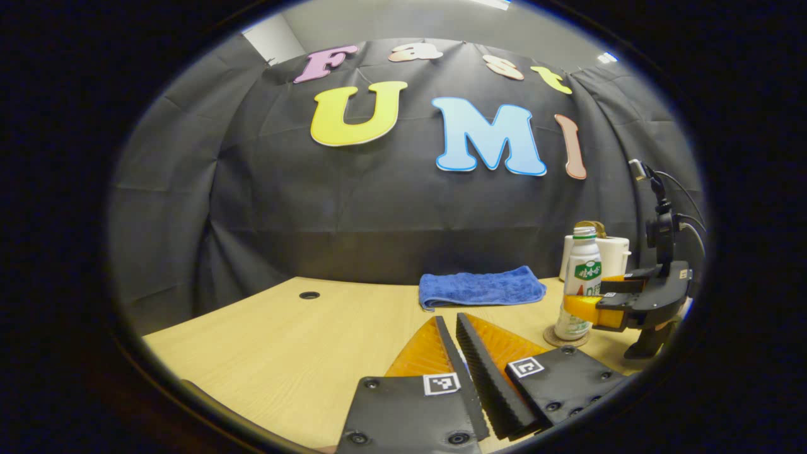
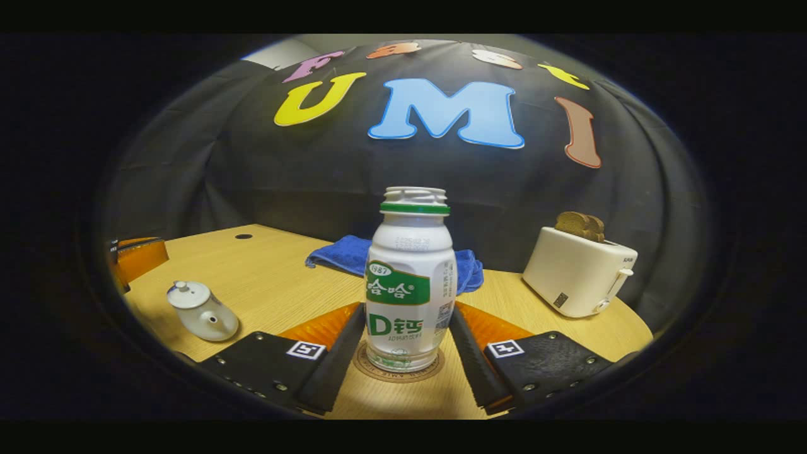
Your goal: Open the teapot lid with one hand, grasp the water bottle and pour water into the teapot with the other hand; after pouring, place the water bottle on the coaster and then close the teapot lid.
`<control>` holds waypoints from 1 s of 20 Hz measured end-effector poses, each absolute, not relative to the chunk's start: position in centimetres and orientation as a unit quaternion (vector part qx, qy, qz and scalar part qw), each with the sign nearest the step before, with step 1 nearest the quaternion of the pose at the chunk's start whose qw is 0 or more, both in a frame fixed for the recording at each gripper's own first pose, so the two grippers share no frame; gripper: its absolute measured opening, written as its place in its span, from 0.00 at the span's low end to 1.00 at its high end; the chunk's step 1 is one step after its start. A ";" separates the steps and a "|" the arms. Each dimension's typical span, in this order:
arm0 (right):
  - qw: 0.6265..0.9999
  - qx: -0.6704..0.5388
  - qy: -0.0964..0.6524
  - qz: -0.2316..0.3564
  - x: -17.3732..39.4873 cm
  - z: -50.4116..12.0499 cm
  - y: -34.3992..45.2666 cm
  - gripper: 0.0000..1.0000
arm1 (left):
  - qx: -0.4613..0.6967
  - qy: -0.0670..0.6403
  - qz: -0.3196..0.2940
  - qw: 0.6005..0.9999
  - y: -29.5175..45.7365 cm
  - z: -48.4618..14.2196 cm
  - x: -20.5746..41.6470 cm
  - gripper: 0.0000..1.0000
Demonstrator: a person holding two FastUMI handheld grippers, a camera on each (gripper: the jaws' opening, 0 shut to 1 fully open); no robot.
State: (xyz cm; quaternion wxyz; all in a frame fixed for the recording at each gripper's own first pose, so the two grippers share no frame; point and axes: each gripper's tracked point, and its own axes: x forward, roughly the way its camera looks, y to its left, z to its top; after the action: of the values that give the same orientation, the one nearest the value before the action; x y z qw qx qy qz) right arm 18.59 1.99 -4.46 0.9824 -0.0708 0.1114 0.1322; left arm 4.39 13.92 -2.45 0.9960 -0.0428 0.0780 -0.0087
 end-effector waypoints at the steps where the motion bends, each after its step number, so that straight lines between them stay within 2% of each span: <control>1: 0.982 -0.070 0.110 0.134 18.5 -4.3 2.0 0.79 | -0.043 0.078 -0.010 0.996 13.8 -2.4 4.4 0.15; 2: 0.983 -0.068 0.109 0.134 18.5 -4.4 1.9 0.79 | -0.043 0.078 -0.011 0.996 13.7 -2.5 4.4 1.00; 3: 0.983 -0.064 0.107 0.134 18.5 -4.2 1.8 0.81 | -0.044 0.078 -0.011 0.996 13.7 -2.4 4.4 0.15; 4: 0.984 -0.061 0.104 0.131 18.4 -3.9 1.7 0.91 | -0.044 0.078 -0.012 0.996 13.7 -2.4 4.4 0.15; 5: 0.984 -0.060 0.102 0.131 18.4 -3.9 1.6 0.92 | -0.044 0.078 -0.011 0.996 13.7 -2.4 4.5 0.15; 20: 0.989 -0.040 0.079 0.120 16.0 -2.4 0.4 0.93 | -0.044 0.073 -0.025 0.996 12.6 -1.8 3.8 0.15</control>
State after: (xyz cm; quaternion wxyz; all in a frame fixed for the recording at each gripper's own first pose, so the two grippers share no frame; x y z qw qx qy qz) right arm 16.01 0.42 -2.35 0.9888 -0.0404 0.0793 0.1200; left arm 3.79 12.63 -1.82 0.9960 -0.0439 0.0730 -0.0254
